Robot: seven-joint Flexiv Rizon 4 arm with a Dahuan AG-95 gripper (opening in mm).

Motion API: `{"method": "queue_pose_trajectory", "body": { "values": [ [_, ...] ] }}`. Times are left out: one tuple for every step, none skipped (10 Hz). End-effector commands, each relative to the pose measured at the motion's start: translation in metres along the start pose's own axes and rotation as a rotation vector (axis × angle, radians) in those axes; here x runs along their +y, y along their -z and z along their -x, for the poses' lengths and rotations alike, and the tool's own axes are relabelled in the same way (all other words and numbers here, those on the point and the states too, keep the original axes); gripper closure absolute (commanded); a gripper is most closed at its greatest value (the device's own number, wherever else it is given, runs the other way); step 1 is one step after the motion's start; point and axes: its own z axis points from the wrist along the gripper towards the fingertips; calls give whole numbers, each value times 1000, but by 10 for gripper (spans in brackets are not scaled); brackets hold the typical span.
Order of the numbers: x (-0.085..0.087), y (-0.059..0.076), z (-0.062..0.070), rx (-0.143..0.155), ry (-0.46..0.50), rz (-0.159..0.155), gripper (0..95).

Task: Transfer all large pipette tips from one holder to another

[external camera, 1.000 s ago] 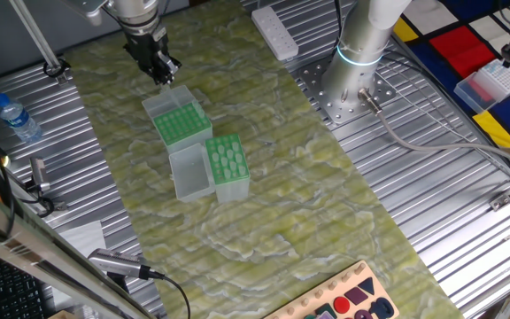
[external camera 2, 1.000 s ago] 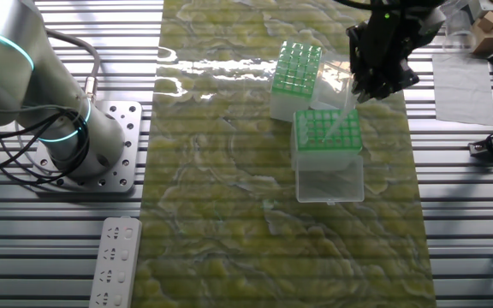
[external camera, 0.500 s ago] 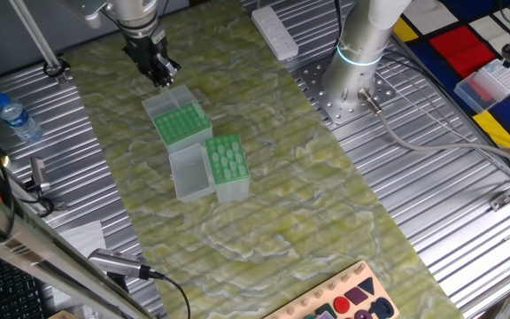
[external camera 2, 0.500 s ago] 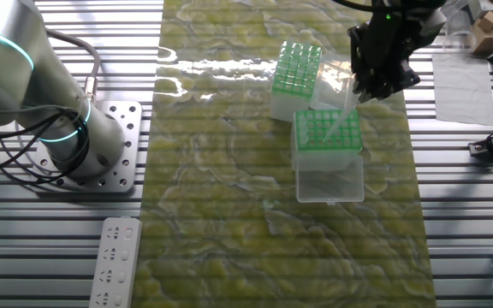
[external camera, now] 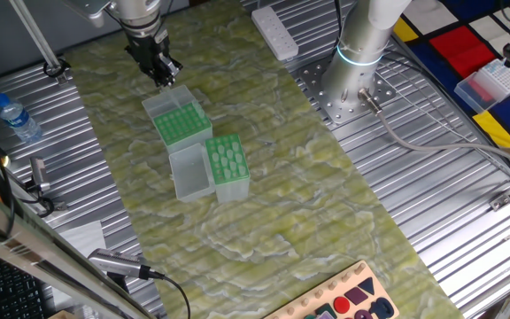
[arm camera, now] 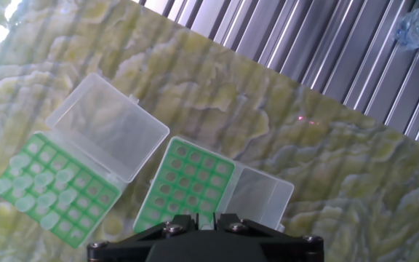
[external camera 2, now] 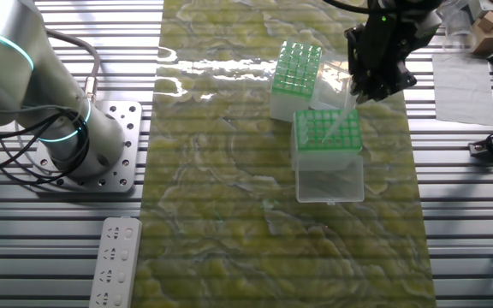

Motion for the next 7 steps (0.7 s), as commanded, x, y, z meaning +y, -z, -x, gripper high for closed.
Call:
{"method": "queue_pose_trajectory", "body": {
  "values": [
    [0, 0, 1, -1, -2, 0, 950],
    [1, -1, 1, -2, -3, 1, 950],
    [2, -3, 2, -5, -2, 0, 950],
    [3, -4, 1, -6, -2, -2, 950],
    [4, -7, 1, -9, -3, -3, 950],
    [4, -8, 0, -14, -2, -4, 950],
    [4, -10, -2, -21, 2, -6, 950]
  ]
}}
